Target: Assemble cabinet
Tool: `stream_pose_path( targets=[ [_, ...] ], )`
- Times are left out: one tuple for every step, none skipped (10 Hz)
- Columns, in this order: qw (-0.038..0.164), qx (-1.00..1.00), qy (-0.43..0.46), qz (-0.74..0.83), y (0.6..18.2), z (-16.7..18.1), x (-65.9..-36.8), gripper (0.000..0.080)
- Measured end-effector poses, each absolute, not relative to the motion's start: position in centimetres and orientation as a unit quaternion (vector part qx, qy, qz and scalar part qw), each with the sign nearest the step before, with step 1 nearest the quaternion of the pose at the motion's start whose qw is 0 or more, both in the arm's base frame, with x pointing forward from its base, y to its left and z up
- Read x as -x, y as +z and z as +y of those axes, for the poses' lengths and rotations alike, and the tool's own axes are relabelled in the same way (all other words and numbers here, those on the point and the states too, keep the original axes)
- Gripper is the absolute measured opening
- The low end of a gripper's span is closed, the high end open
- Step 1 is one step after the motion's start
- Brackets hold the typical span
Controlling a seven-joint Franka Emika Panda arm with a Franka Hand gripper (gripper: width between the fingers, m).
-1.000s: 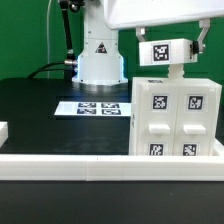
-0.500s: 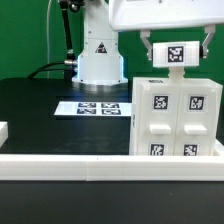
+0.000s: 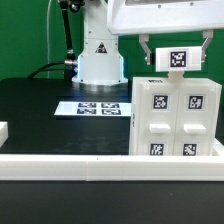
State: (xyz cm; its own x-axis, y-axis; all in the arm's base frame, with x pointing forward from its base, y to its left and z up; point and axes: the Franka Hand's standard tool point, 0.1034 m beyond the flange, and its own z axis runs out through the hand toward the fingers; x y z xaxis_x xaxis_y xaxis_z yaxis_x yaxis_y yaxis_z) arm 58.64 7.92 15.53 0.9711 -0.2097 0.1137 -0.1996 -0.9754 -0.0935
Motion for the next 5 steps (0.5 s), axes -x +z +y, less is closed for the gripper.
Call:
stream_pose_path(
  targets=[
    [0.040,0.993,-0.062,0.093,15.28,7.71,-58.81,0.0564],
    [0.040,0.992,-0.069,0.093,15.22,7.75,-59.11,0.0564],
    [0.040,0.992,-0.075,0.093,15.23,7.74,-59.31,0.0564],
    [0.040,0.992,-0.075,0.093,15.23,7.75,-59.31,0.0564],
    [0.040,0.992,-0.075,0.094,15.24,7.81,-59.30,0.0564]
  ],
)
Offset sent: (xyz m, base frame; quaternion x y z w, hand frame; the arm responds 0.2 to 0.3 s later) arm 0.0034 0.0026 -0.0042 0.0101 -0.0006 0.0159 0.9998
